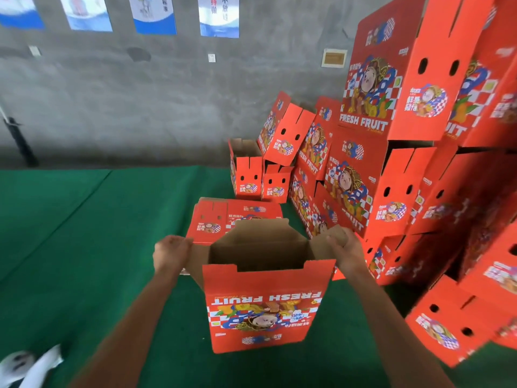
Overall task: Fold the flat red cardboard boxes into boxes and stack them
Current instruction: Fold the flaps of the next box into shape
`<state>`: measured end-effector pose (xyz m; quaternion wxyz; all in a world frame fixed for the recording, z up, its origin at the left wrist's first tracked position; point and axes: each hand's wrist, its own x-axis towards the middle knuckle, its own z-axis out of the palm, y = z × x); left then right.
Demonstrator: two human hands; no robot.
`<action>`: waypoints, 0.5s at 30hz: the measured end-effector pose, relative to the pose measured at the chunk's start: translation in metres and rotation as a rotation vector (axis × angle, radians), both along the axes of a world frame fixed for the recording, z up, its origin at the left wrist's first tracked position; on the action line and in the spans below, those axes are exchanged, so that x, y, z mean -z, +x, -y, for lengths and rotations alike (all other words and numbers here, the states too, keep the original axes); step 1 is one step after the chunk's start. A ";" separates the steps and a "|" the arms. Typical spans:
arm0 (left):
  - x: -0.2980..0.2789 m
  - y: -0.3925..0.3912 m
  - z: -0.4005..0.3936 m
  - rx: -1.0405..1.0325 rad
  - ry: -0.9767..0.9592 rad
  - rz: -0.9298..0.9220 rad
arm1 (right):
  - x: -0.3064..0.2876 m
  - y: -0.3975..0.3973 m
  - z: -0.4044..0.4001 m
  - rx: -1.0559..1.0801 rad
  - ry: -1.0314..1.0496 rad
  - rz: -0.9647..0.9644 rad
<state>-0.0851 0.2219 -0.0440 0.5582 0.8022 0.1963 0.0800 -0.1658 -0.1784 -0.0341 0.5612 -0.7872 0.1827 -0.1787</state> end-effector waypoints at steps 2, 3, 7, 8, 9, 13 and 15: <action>0.008 -0.002 0.005 -0.024 -0.036 0.020 | 0.015 -0.007 0.006 0.021 0.090 0.017; 0.010 -0.004 0.006 -0.035 -0.008 0.041 | 0.021 -0.009 0.008 0.026 0.109 0.034; 0.023 -0.025 0.010 -0.089 0.344 0.232 | 0.031 -0.015 0.003 0.018 -0.157 0.088; 0.030 -0.030 0.012 -0.067 0.489 0.347 | 0.033 -0.017 0.000 0.037 -0.308 0.076; 0.036 -0.036 0.012 -0.012 0.579 0.444 | 0.036 -0.017 -0.001 0.082 -0.474 0.055; 0.050 -0.056 0.022 0.230 0.315 0.456 | 0.038 -0.020 -0.004 0.081 -0.843 -0.034; 0.055 -0.064 0.022 0.246 0.290 0.464 | 0.039 -0.020 -0.004 -0.048 -0.794 -0.122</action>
